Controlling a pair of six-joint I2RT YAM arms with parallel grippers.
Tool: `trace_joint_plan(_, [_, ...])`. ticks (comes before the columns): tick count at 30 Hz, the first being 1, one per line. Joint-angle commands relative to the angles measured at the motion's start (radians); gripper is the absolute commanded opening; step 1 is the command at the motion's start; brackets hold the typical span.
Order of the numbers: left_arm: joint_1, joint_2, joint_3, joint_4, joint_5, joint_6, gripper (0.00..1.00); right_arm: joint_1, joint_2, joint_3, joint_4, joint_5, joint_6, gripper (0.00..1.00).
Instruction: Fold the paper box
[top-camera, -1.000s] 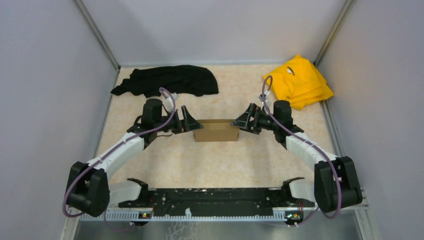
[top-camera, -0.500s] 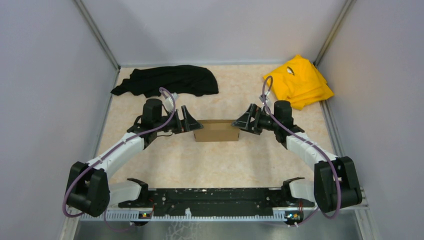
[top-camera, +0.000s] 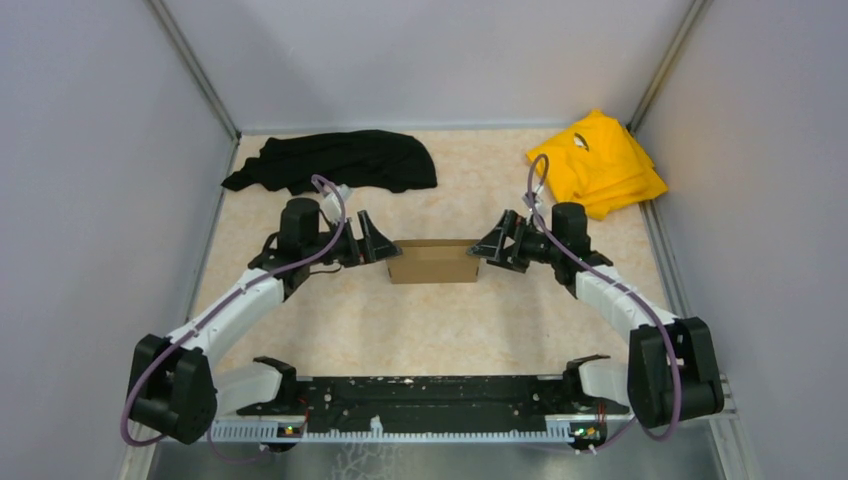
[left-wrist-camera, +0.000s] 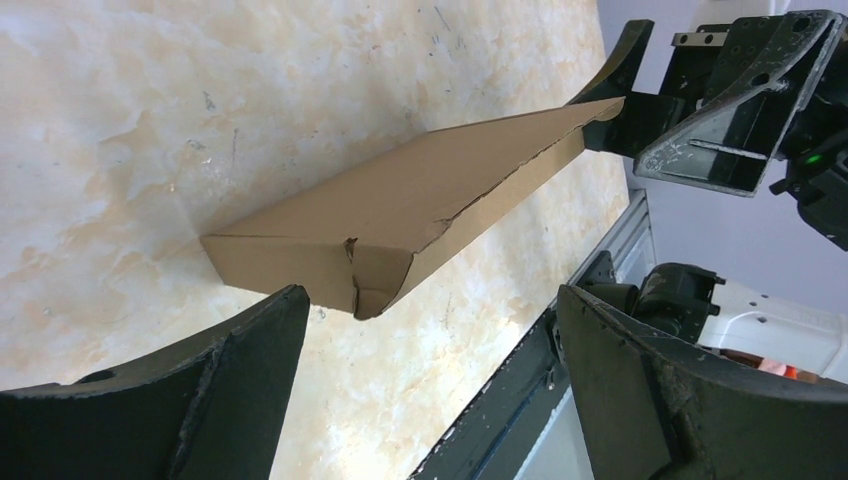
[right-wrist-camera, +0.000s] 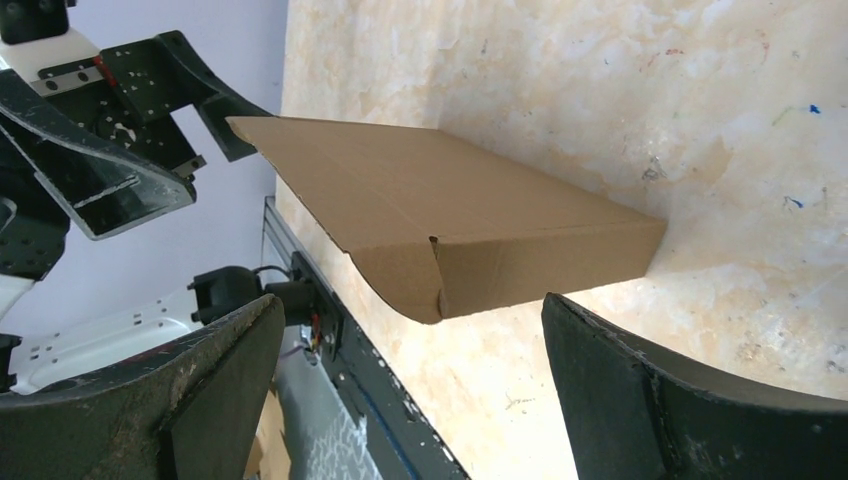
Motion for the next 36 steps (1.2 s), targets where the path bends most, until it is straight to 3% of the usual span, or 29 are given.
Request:
trace_joint_plan(1, [0.009,-0.051,0.024,-0.057,-0.063,0.038,0.99,-0.022,-0.056,0.056,-0.041,0.002,-0.060,0.99])
trace_joint_plan(13, [0.014,-0.229,0.018,-0.161,-0.232,0.062,0.99,-0.103,-0.189,0.078,-0.150,-0.015,-0.127,0.99])
trace_joint_plan(20, [0.014,-0.336,0.061,-0.289,-0.244,0.089,0.99,-0.103,-0.273,0.115,-0.246,0.106,-0.143,0.98])
trace_joint_plan(24, [0.014,-0.399,0.089,-0.352,-0.263,0.102,0.99,-0.103,-0.351,0.082,-0.168,0.063,-0.124,0.99])
trace_joint_plan(27, [0.014,-0.429,0.103,-0.345,-0.253,0.091,0.99,-0.103,-0.445,0.065,-0.084,0.068,-0.104,0.99])
trace_joint_plan(31, [0.015,-0.446,0.118,-0.282,-0.248,0.065,0.99,-0.103,-0.568,0.061,-0.066,0.228,0.010,0.99])
trace_joint_plan(36, [0.014,-0.378,0.154,-0.189,-0.201,0.084,0.99,-0.103,-0.521,0.117,-0.045,0.148,-0.009,0.98])
